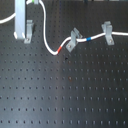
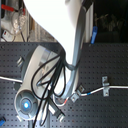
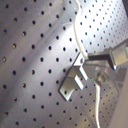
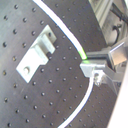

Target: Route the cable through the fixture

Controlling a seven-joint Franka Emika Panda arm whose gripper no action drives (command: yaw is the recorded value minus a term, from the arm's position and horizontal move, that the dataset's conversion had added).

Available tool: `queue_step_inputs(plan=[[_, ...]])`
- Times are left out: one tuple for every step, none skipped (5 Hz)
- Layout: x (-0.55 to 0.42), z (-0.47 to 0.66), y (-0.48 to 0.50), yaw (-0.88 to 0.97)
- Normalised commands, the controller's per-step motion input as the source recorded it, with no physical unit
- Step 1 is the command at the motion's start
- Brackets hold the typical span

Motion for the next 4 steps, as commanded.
queue_step_inputs(plan=[[-0.576, 0.3, 0.024, -0.37], [-0.639, 0.11, -0.014, -0.14], [-0.521, 0.16, 0.246, -0.17], [-0.091, 0.13, 0.43, -0.27]])
